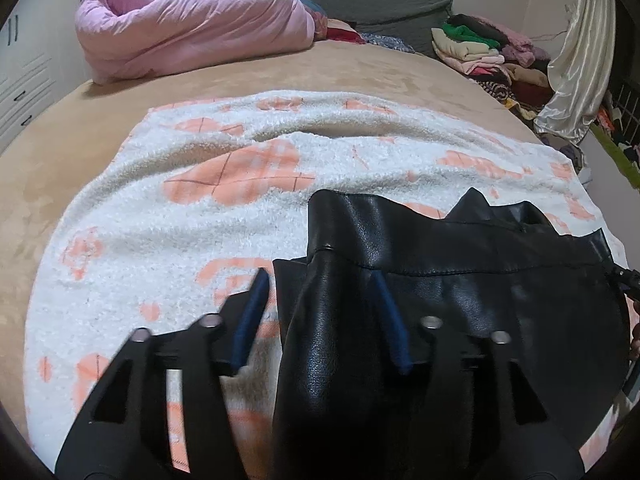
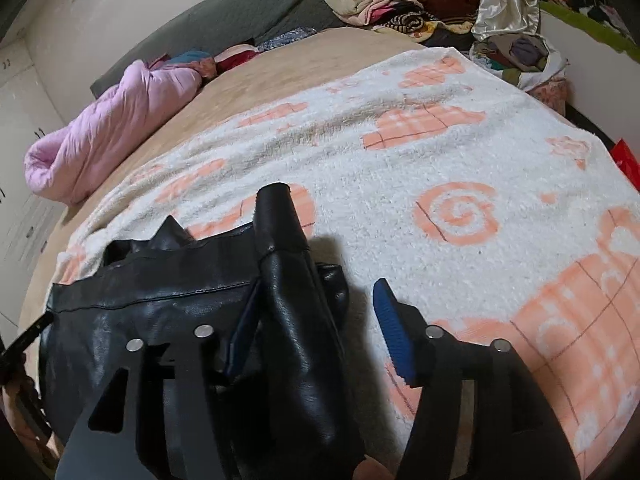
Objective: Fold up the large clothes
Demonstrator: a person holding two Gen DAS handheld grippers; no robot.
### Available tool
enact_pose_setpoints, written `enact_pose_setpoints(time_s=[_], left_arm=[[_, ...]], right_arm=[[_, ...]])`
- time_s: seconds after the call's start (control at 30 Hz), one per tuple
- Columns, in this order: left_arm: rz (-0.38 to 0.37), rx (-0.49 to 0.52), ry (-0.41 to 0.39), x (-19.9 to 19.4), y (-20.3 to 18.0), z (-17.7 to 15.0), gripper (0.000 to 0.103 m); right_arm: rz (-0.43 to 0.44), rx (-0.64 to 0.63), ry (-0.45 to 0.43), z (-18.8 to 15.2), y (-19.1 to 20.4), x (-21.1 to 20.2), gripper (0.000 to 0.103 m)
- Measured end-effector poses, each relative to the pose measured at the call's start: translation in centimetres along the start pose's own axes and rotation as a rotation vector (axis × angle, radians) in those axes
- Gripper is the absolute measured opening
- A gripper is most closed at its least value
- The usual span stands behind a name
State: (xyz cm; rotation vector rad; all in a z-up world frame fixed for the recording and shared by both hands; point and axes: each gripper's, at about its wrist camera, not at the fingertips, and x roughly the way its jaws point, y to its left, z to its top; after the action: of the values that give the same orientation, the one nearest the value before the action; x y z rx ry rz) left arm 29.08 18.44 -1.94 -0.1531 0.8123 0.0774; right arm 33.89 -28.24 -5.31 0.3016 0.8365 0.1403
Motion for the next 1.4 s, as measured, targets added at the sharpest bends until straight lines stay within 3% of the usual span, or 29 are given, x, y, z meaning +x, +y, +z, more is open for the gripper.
enact_pose_setpoints(time_s=[0.03,0.1,0.2,0.33,0.53,0.77,1.17,1.23,1.27,1.4], left_arm=[[0.004,0.000,0.000,-0.1,-0.1,0.1,0.056],[-0.005,-0.004,-0.002,-0.5,-0.1,0.2,0.060],[-0.021,-0.022,-0.015,-1.5,0.1,0.5,0.082],[-0.057,-0.058,-0.036,-3.3,0.6,0.9,0.093],[-0.159,-0.128,-0.003,-4.3,1.4,-0.1,0.093],[-0.246,-0.229,0.097,-3.7,2.9,-4.0,0.093],[-0.290,-0.302,0.168,-4.4,2.2,-8.8,0.093],[-0.291,-0.302,0.172,-4.2,1.9,-9.4,0.093],[-0.279,-0.293,0.170,-4.1,1.6,-9.5,0.093],[-0.242,-0.260,0.146,-4.4,0.4,-9.4,0.082]], right_arm=[[0.006,0.009,0.000,0.0,-0.2,-0.2,0.060],[0.004,0.008,0.002,0.1,-0.3,-0.5,0.075],[0.030,0.013,-0.010,0.2,-0.4,-1.4,0.091],[0.064,0.015,-0.021,0.3,-0.4,-2.9,0.094],[0.168,0.035,0.006,-0.7,-0.6,-5.3,0.097],[0.188,0.020,0.039,-2.7,-0.2,-7.0,0.097],[0.266,0.116,0.145,-8.2,-2.1,-7.2,0.097],[0.284,0.136,0.175,-8.6,-2.2,-6.6,0.085],[0.291,0.137,0.170,-8.7,-2.3,-6.4,0.060],[0.316,0.147,0.144,-8.0,-2.6,-6.4,0.032]])
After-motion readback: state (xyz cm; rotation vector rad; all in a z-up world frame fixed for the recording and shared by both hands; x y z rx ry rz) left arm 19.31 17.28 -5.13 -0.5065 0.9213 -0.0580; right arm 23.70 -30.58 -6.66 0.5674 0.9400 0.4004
